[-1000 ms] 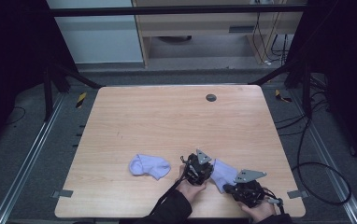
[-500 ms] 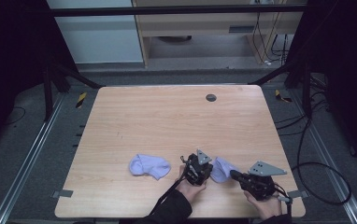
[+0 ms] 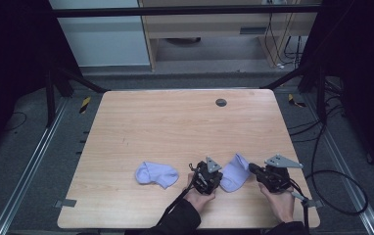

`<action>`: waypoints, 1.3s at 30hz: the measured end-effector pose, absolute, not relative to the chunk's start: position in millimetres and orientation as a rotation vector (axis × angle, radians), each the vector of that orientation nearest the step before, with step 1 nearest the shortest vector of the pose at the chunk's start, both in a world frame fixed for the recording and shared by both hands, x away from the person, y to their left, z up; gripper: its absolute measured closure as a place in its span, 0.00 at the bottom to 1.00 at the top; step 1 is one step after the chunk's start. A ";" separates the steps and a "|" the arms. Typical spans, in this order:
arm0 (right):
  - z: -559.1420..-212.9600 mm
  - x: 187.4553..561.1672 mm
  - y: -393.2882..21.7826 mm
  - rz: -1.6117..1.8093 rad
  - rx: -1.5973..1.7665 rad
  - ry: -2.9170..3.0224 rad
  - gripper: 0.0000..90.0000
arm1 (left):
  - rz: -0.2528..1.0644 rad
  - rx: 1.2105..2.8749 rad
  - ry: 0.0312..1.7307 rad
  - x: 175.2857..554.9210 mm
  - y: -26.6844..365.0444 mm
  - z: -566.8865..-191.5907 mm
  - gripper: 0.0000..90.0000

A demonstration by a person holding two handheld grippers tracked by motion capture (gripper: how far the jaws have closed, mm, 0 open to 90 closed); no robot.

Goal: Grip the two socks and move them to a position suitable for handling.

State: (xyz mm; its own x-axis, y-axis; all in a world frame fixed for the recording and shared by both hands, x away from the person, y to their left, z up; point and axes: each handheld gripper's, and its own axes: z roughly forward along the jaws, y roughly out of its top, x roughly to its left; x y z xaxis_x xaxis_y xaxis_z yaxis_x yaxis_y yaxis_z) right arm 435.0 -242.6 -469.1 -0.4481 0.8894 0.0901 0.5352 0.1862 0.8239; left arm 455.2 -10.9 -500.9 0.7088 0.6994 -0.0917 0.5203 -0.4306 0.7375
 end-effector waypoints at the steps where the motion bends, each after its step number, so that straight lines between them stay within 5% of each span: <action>1: -470.6 438.9 -243.0 1.152 1.350 2.057 0.99 | 0.293 2.130 0.924 455.1 -11.1 -500.9 0.99; 13: -483.0 468.2 -254.8 1.026 1.426 2.017 0.95 | 0.307 2.126 0.934 454.9 -10.7 -500.5 0.97; 26: -481.2 476.5 -267.4 1.000 1.409 2.003 0.76 | 0.385 2.110 0.960 447.5 -6.0 -491.4 0.59; 39: -497.5 499.7 -266.2 0.941 1.443 2.083 0.81 | 0.297 2.127 0.989 443.3 -15.3 -499.0 0.76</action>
State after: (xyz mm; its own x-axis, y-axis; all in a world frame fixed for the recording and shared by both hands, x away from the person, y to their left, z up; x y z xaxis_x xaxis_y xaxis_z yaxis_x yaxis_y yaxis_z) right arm 499.7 -266.2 -497.5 -0.3622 0.9317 0.0272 0.6362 0.2258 0.7377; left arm 443.3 -15.3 -499.0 0.6736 0.7324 -0.0996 0.5563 -0.4136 0.7207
